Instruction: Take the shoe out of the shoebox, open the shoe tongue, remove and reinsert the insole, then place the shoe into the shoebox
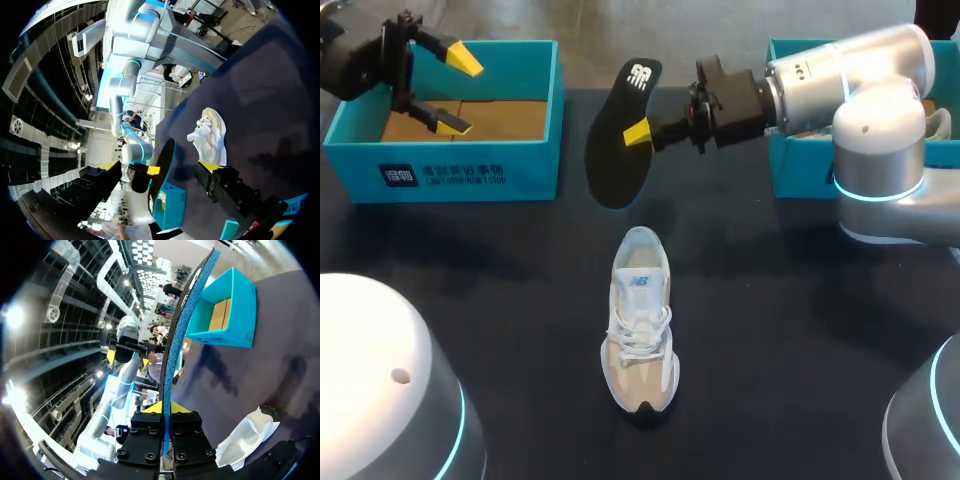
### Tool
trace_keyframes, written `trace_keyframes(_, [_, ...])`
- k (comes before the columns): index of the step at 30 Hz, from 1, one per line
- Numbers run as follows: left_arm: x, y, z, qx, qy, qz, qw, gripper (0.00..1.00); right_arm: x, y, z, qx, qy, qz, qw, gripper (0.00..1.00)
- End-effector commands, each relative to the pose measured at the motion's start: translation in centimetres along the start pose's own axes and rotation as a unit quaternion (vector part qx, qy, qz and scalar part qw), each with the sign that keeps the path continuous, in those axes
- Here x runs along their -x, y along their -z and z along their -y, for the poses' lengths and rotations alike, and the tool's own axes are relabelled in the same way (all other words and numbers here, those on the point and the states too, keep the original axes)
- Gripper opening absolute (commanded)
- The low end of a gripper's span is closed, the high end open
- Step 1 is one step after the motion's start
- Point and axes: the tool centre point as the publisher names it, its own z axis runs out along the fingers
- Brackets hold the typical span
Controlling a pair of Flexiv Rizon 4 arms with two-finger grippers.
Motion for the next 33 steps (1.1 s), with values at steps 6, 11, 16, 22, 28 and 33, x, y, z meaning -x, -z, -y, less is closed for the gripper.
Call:
trace_keyframes(6, [0.0, 0.0, 0.0, 0.000, 0.000, -0.001, 1.000, 1.00, 0.0, -0.1, 0.0, 0.000, 0.000, 0.001, 1.000, 0.00])
trace_keyframes(11, [-0.2, -0.1, 0.3, 0.002, -0.012, -0.022, 1.000, 1.00, 0.0, -0.1, 0.0, 0.000, 0.000, 0.001, 1.000, 0.00])
trace_keyframes(16, [-1.9, 0.1, 0.9, 0.023, -0.012, -0.066, 0.998, 1.00, 1.8, 0.7, 1.1, -0.005, 0.012, 0.026, 1.000, 0.00])
trace_keyframes(22, [-3.9, 1.3, 1.5, 0.048, -0.003, -0.096, 0.994, 1.00, 3.0, 1.5, 1.7, -0.014, 0.061, 0.046, 0.997, 0.00])
trace_keyframes(28, [-5.9, 1.3, 2.4, 0.083, -0.019, -0.121, 0.989, 1.00, 4.4, 2.2, 1.8, 0.010, 0.097, 0.048, 0.994, 0.00])
trace_keyframes(33, [-7.7, 1.0, 3.0, 0.079, -0.005, -0.125, 0.989, 1.00, 5.5, 2.3, 1.3, 0.010, 0.112, 0.053, 0.992, 0.00])
